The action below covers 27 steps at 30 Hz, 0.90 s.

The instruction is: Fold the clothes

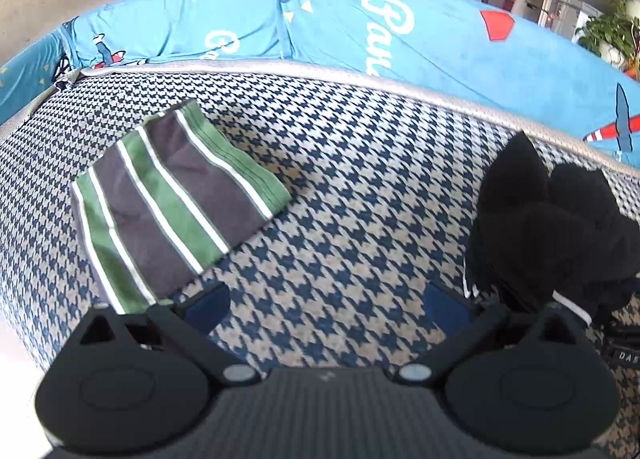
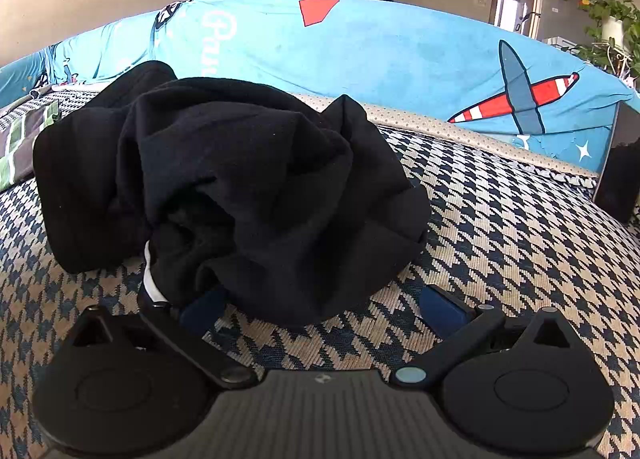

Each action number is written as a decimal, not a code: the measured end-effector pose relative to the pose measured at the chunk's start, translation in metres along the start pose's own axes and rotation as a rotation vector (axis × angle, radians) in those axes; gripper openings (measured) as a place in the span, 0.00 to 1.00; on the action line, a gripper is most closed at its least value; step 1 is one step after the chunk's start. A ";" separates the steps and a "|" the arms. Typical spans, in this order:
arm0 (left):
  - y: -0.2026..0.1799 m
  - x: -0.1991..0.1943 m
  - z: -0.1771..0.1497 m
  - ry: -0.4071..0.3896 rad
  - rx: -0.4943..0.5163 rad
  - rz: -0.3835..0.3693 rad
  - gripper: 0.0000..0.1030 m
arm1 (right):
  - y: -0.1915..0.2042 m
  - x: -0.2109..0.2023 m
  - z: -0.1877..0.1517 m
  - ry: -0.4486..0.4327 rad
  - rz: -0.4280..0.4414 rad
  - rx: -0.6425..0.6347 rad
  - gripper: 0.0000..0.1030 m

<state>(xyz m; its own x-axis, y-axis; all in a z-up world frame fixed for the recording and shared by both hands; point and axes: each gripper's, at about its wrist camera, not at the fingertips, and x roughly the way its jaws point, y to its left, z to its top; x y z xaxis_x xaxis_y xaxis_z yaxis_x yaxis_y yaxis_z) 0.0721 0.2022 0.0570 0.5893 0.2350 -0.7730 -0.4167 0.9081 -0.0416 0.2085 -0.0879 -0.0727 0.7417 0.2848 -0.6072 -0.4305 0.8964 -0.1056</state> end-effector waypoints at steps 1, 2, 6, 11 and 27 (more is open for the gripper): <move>0.011 -0.004 0.004 -0.020 -0.019 0.020 1.00 | 0.000 0.000 0.001 0.000 0.000 0.000 1.00; 0.024 -0.009 0.008 -0.040 -0.045 0.048 1.00 | 0.000 0.001 0.001 0.001 0.001 0.001 1.00; 0.078 -0.022 0.019 -0.088 -0.180 0.146 1.00 | 0.000 0.001 0.001 0.001 0.001 0.001 1.00; 0.121 -0.031 0.028 -0.111 -0.297 0.189 1.00 | 0.000 0.001 0.001 0.001 0.001 0.001 1.00; 0.115 -0.029 0.035 -0.117 -0.300 0.125 1.00 | 0.000 0.001 0.001 0.002 0.002 0.000 1.00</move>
<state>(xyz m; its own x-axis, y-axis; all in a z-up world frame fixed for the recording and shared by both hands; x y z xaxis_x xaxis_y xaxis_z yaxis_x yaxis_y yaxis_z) 0.0314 0.3122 0.0966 0.5891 0.3917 -0.7068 -0.6654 0.7314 -0.1494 0.2097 -0.0877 -0.0725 0.7399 0.2858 -0.6090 -0.4321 0.8957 -0.1046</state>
